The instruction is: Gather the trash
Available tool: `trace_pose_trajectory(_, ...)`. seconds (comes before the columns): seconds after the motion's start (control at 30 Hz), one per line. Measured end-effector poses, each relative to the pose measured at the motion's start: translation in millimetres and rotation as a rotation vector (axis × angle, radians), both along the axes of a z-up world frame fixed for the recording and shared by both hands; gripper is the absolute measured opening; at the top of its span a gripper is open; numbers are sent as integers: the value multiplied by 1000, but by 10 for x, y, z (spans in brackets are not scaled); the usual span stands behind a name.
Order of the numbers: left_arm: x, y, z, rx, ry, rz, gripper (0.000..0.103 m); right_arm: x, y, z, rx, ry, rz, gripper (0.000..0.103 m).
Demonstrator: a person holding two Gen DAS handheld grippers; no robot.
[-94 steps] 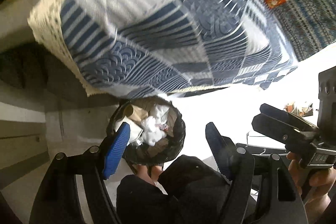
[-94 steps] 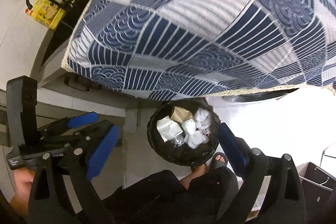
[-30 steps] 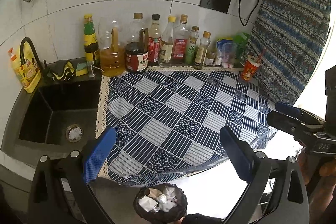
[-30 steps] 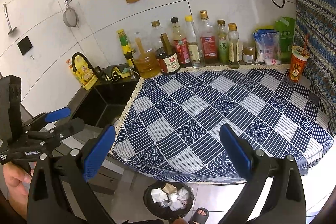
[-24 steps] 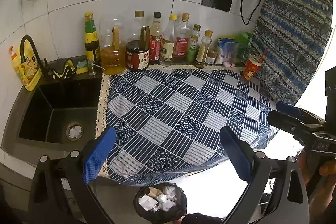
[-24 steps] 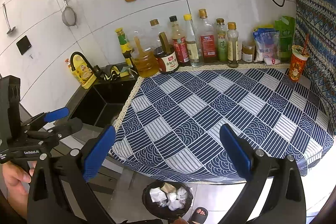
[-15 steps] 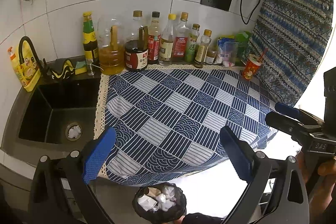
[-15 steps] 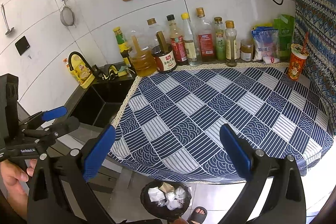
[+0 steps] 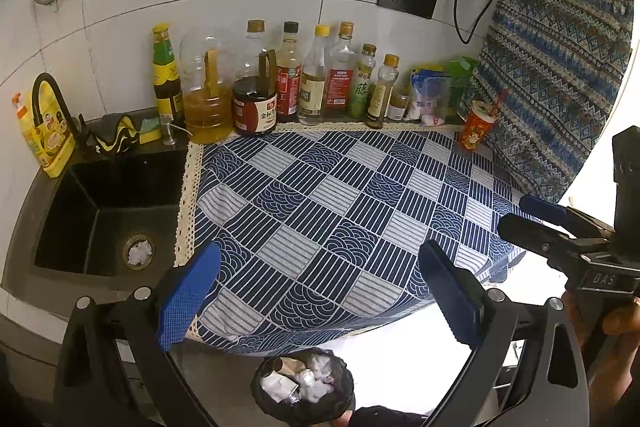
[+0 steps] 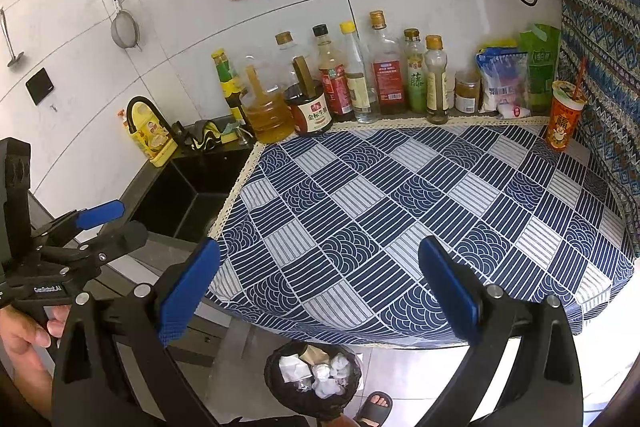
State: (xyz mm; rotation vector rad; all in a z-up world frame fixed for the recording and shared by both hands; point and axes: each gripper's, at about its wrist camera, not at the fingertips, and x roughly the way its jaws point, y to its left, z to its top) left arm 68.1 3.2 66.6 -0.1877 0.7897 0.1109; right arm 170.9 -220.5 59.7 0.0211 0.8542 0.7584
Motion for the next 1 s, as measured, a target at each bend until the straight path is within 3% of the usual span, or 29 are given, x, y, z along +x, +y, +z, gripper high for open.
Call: trace_pose_trajectory(1.0, -34, -29, 30, 4, -10, -19, 96, 12, -44, -11, -6, 7, -8, 98)
